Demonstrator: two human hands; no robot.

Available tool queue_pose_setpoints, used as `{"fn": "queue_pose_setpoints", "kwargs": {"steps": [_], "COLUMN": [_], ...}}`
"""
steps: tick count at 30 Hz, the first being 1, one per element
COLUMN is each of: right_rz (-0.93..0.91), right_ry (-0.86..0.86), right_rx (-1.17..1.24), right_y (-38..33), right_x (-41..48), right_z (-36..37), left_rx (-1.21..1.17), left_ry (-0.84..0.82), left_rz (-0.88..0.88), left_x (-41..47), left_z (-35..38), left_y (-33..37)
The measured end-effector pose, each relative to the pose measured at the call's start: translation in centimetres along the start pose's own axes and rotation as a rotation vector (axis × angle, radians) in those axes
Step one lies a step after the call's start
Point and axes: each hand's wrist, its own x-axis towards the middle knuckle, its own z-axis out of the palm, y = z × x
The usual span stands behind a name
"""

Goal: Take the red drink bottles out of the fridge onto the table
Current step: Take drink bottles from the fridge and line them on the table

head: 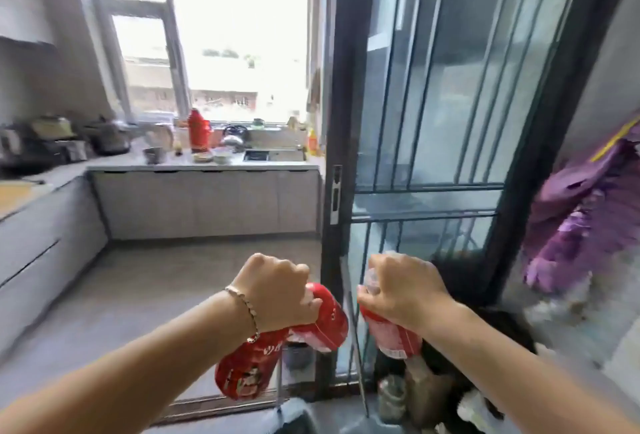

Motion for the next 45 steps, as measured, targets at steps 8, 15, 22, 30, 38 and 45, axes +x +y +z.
{"fn": "queue_pose_setpoints", "kwargs": {"steps": [8,15,22,30,38,45], "right_rz": [-0.555,-0.829,-1.155,-1.438,-1.625,-1.531], "right_ry": [-0.031,-0.172,-0.279,-0.368,-0.426,-0.649], "right_rx": [0.119,0.271,0.356,0.339,0.324,0.37], "right_y": [-28.6,-55.9,-76.5,-97.4,-114.8,-127.2], "right_x": [1.8,-2.9,-9.5,-14.6,-17.0,-21.2], "right_z": [2.8,4.8,4.8,6.8,9.0,13.6], "left_rx": [0.037,0.108,0.088,0.062,0.048,-0.027], "left_ry": [-0.197,-0.397,-0.53,-0.601,-0.639,-0.685], "left_rz": [-0.508,-0.838,-1.19,-1.501,-1.733,-1.838], "left_x": [-24.9,-49.0,-67.3,-82.8,-94.7,-105.5], "left_z": [4.2,4.7,4.1,5.9,9.0,12.6], "left_y": [-15.7,-25.3,-30.8,-37.2,-44.7,-48.3]}}
